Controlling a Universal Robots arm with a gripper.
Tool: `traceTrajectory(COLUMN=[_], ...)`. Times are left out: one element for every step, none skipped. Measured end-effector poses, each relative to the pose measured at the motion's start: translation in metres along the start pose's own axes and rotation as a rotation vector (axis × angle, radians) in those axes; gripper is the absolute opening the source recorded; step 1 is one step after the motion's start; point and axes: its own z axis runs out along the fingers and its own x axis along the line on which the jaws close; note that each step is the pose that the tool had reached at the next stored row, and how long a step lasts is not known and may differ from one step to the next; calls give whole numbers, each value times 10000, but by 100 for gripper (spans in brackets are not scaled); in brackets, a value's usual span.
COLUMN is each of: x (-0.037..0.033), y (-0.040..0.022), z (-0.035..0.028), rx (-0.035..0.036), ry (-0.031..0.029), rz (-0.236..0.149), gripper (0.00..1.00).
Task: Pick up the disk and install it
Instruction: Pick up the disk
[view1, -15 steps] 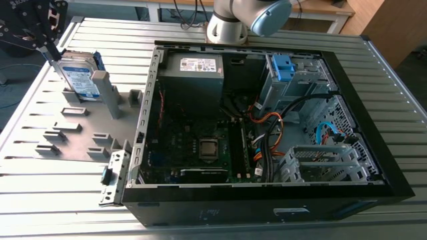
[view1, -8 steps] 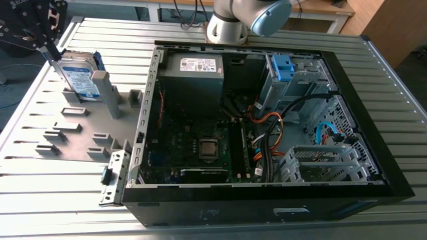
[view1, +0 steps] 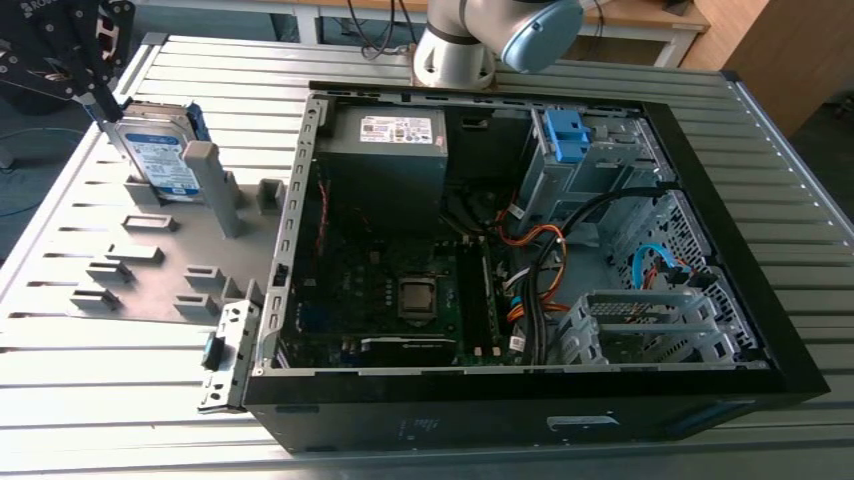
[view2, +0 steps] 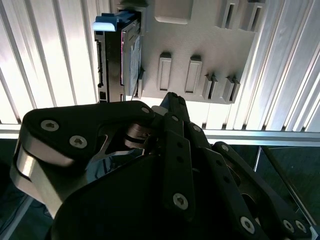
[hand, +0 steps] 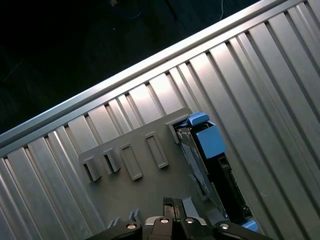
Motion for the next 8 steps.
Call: traceTrajectory(x=[0,0,0,0,0,0,0,0], y=[0,0,0,0,1,1,0,0], z=[0,0,0,0,0,0,0,0], rx=[0,0,0,0,0,0,0,0], ry=[0,1,1,1,1,1,3,3], rz=[-12,-23,-34,-45,-55,-66,-78,-89], gripper=[11,11,11,11,11,11,11,11])
